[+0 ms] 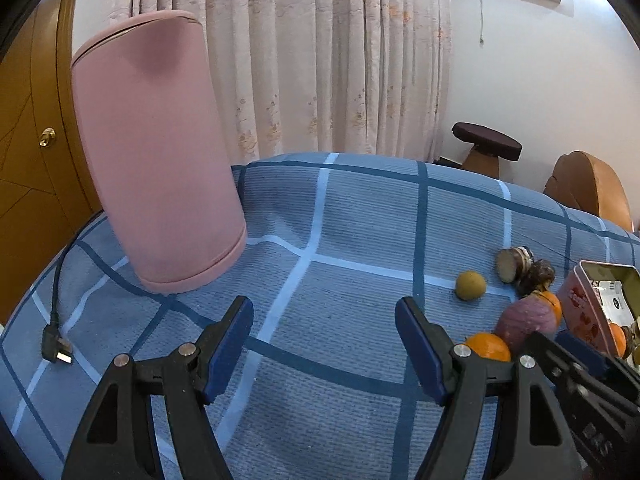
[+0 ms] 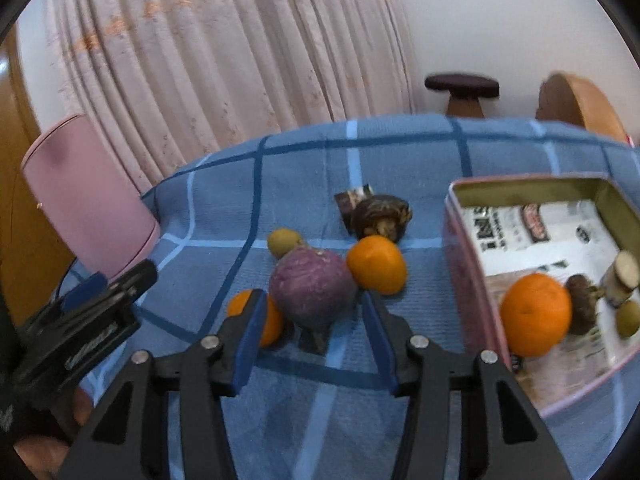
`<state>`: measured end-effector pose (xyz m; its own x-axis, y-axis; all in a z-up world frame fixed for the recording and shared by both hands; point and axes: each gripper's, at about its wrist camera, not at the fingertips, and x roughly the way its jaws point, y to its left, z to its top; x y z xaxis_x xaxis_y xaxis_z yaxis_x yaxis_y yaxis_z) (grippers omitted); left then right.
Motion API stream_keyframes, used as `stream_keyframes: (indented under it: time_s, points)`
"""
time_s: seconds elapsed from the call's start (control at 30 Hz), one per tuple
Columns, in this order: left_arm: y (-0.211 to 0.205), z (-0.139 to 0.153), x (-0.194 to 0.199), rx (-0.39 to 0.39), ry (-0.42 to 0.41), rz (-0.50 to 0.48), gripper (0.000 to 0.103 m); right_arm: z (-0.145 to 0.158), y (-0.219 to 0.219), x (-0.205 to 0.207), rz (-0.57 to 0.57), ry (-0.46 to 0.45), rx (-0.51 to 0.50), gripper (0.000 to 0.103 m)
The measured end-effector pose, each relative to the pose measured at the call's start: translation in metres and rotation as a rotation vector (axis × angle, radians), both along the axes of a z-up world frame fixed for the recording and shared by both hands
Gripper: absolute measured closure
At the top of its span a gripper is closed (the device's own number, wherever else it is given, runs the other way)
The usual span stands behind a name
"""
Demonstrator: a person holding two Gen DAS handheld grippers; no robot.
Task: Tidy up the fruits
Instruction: 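Grasp the purple sweet potato with the right tool while the left tool grasps an orange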
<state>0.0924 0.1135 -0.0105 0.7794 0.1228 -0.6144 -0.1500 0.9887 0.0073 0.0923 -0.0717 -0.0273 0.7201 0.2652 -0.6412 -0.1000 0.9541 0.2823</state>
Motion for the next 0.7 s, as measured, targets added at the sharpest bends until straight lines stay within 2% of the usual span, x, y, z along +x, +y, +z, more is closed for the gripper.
stream_keyframes:
  time_s: [0.1, 0.17, 0.33, 0.47, 0.6, 0.7]
  points:
    - [-0.001, 0.002, -0.003, 0.002, 0.0, 0.001, 0.028, -0.009, 0.002, 0.014, -0.007, 0.057, 0.054, 0.047]
    - [-0.001, 0.003, -0.003, 0.003, -0.003, 0.0, 0.028, -0.01, -0.001, 0.019, -0.03, 0.067, 0.095, 0.043]
    - [-0.004, 0.0, 0.0, 0.019, 0.008, -0.009, 0.028, -0.015, -0.007, 0.032, -0.023, 0.098, 0.203, 0.039]
    - [-0.004, -0.001, 0.001, 0.01, 0.009, -0.015, 0.028, -0.013, -0.013, 0.028, -0.013, 0.109, 0.2, 0.049]
    - [-0.005, -0.001, 0.0, 0.011, 0.005, -0.028, 0.028, -0.012, -0.018, 0.018, -0.016, 0.106, 0.207, 0.049]
    - [-0.007, -0.001, -0.001, 0.006, 0.001, -0.05, 0.028, 0.001, -0.014, 0.003, -0.003, 0.037, 0.175, 0.049]
